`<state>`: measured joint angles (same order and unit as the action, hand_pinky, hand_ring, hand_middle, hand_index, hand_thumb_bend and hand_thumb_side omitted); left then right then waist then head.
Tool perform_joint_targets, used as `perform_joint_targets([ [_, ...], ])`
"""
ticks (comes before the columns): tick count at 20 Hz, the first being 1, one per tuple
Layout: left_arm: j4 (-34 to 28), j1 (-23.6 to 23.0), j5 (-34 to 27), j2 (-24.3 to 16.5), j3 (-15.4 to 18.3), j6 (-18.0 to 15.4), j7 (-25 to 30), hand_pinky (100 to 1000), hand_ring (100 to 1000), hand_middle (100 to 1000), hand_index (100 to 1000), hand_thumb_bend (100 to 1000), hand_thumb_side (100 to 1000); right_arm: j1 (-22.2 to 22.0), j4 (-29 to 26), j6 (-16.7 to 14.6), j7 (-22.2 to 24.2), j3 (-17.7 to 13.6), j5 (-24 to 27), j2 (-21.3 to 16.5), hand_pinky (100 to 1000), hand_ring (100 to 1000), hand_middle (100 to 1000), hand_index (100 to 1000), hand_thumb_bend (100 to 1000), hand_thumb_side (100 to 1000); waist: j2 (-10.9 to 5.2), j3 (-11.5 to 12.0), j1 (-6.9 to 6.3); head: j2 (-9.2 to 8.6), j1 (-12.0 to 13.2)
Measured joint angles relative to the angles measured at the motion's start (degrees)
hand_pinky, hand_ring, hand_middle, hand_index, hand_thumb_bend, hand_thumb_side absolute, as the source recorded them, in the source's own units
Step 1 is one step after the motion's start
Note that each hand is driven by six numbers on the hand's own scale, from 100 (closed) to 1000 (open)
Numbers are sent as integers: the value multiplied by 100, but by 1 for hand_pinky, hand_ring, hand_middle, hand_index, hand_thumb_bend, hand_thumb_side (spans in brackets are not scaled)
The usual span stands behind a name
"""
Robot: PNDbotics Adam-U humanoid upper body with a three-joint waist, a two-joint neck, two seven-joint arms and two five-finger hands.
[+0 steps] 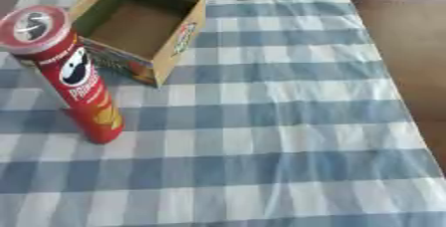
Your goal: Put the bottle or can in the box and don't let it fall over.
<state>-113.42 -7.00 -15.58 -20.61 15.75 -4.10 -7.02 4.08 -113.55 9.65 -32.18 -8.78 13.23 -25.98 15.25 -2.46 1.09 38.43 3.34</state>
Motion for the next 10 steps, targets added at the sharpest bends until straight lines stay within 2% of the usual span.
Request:
perform_joint_targets([
  [10,1,517,-5,-375,-511,465,264,1000,1000,892,860,896,148,39,0,28,28,7,13,1,863,1000,908,821,100,837,0,-30,0,-30,1],
])
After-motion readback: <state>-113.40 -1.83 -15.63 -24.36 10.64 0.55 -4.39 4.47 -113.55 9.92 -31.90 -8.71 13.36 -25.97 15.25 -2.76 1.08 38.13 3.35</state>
